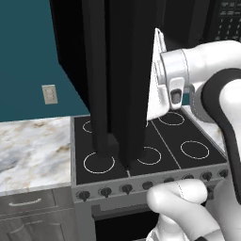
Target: Retrieve the reheated potato from the microwave, then place the potato, cheese, and condiment on the cutting board.
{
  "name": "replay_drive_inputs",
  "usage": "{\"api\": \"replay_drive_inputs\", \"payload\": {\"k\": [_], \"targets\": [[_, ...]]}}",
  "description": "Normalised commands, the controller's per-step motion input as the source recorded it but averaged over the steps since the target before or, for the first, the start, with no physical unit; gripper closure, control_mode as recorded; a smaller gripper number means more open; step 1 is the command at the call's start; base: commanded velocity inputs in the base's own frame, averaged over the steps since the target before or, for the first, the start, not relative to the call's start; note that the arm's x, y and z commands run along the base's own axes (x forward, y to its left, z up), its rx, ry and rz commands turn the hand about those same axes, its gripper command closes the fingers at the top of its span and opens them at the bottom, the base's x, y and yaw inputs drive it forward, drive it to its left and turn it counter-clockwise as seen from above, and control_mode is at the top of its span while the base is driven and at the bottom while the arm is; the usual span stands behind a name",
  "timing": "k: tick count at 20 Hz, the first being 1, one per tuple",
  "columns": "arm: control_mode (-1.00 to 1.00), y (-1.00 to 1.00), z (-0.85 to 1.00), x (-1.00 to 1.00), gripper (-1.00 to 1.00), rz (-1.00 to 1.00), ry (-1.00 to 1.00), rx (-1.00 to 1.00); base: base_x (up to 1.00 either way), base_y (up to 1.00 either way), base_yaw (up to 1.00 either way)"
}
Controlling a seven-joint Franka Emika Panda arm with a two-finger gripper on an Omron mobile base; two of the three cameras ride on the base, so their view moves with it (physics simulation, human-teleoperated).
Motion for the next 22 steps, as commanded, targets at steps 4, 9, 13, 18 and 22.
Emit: {"api": "replay_drive_inputs", "payload": {"k": [4,9,13,18,22], "targets": [[-1.0,0.45,0.0,0.01,-1.0,0.0,0.0,0.0,0.0,0.0,0.0],[-1.0,0.29,0.0,0.01,-1.0,0.0,0.0,0.0,0.0,0.0,0.0],[-1.0,0.1,0.0,0.06,-1.0,0.0,0.0,-0.02,0.0,0.0,0.0],[-1.0,-0.39,0.05,0.01,-1.0,0.0,0.0,-0.11,0.0,0.0,0.0],[-1.0,-0.59,0.16,0.05,-1.0,0.0,0.0,-0.06,0.0,0.0,0.0]]}}
